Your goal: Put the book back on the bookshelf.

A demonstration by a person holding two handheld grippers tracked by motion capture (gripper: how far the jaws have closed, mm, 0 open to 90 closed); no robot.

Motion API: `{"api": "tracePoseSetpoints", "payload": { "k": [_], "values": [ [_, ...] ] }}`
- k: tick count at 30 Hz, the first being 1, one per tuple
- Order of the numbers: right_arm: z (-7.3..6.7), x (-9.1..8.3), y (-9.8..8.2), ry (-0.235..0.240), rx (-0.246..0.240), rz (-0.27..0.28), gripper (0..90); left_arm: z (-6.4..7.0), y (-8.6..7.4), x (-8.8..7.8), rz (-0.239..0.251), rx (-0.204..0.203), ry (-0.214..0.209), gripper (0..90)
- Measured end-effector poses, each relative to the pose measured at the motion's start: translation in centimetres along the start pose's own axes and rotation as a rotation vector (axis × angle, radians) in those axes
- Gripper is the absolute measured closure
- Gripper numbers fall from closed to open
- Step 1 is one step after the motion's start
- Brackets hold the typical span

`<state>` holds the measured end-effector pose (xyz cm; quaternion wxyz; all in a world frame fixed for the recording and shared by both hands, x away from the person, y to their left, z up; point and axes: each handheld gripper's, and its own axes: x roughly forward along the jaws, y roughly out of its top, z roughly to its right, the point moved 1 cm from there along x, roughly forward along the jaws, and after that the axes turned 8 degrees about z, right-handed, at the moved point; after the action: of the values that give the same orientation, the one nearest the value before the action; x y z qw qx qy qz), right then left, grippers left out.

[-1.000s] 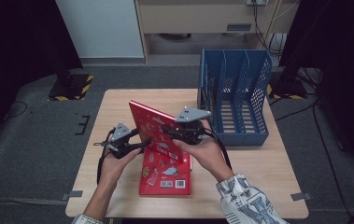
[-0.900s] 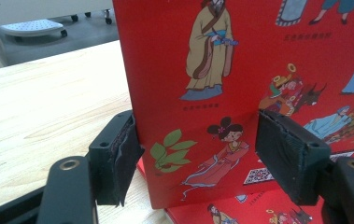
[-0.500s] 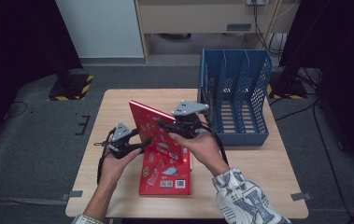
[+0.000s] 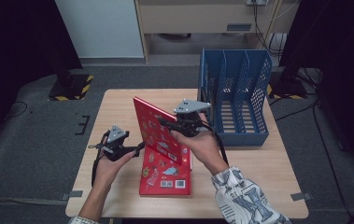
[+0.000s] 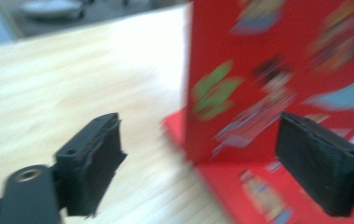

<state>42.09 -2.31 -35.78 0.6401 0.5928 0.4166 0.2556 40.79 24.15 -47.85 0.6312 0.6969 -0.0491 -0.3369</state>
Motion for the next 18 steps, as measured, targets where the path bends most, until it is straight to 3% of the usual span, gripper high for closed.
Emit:
{"api": "tracePoseSetpoints", "payload": {
  "k": [2, 6, 18],
  "values": [
    [-0.1, 0.0, 0.0, -0.006, 0.0, 0.001, 79.0, -0.7, -0.7, 0.0, -0.034, 0.006, 0.029, 10.7],
    [0.0, -0.1, 0.0, -0.011, -0.004, 0.007, 79.2, -1.8, -1.8, 0.3, -0.088, -0.02, 0.052, 6.9],
    [0.5, -1.3, 0.2, -0.057, -0.007, 0.022, 79.4, -2.8, -3.3, 0.9, -0.172, -0.01, 0.075, 3.8]
  ]
}}
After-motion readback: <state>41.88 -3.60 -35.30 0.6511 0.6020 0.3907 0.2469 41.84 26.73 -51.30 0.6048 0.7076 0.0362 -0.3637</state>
